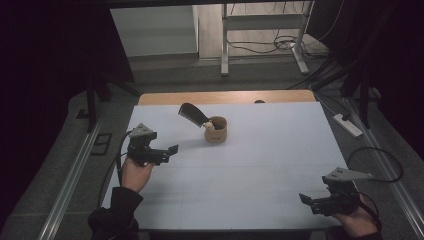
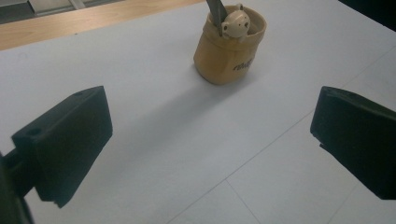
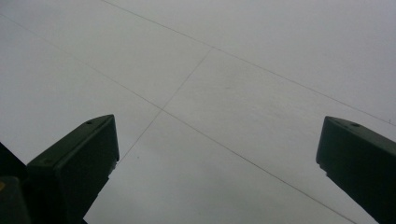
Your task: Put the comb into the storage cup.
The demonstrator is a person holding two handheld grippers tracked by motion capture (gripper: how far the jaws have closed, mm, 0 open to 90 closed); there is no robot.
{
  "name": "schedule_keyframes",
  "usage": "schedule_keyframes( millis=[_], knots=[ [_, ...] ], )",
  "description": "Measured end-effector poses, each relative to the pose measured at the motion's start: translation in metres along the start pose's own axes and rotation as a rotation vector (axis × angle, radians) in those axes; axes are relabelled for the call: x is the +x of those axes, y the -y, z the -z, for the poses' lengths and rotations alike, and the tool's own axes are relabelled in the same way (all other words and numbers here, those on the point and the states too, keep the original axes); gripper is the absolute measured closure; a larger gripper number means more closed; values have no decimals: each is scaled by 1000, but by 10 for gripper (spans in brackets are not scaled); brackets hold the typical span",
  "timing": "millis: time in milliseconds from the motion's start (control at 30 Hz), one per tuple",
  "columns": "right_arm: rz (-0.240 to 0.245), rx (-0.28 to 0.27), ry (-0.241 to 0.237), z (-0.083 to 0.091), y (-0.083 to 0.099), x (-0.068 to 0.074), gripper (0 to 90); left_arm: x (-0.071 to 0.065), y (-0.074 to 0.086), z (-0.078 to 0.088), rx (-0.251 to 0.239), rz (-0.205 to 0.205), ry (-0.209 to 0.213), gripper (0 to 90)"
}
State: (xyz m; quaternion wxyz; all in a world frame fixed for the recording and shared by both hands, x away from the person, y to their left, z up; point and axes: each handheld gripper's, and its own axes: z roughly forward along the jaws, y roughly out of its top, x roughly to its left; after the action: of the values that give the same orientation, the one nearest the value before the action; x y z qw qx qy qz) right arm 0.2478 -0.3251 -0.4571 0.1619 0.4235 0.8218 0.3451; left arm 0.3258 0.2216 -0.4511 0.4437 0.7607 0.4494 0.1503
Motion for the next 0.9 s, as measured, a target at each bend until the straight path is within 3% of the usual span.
schedule_keyframes(
  millis=[900],
  knots=[
    [-4,0,4,0,0,0,0,-11,17,20,15,22,-17,0]
  ],
)
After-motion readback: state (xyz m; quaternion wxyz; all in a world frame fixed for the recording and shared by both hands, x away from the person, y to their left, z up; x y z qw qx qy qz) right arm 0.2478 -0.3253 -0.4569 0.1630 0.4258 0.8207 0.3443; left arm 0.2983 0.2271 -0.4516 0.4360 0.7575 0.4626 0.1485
